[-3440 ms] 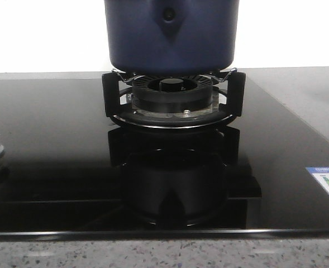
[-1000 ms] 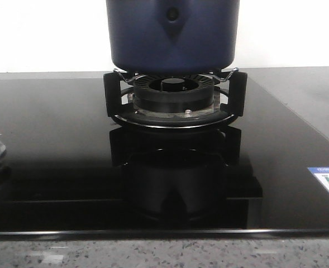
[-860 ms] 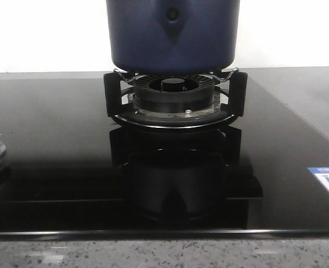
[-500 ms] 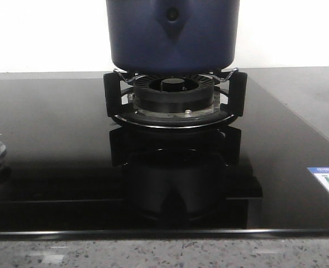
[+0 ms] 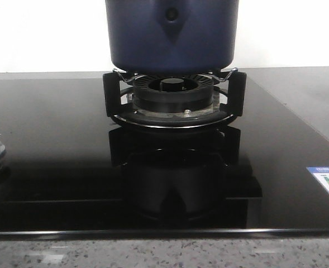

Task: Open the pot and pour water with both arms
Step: 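Move the right gripper down around the light blue ribbed cup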

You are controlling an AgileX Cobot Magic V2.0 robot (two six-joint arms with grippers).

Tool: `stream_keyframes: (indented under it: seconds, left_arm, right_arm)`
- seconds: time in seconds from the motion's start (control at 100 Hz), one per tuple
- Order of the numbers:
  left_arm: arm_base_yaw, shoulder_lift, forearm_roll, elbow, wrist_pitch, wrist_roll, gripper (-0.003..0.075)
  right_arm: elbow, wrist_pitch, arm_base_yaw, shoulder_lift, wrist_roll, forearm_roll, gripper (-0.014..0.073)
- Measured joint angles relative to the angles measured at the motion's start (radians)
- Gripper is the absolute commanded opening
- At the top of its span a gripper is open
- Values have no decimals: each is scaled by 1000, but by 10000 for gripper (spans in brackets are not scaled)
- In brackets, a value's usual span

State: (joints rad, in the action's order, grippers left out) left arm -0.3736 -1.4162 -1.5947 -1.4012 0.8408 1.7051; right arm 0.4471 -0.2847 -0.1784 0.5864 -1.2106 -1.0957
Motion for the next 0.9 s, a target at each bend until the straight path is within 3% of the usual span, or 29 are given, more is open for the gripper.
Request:
stream_keyframes:
  seconds: [0.77,0.85,0.9]
  left_arm:
    - [0,0,0,0,2,-2,335]
    - [0,0,0,0,2,-2,335]
    - [0,0,2,0,2,-2,335]
  right_arm:
    - [5,-7,0,-1,0,-106,532]
    - [14,-7,0,-1,87,7,532]
    - [18,-9,0,-1,260,146,532]
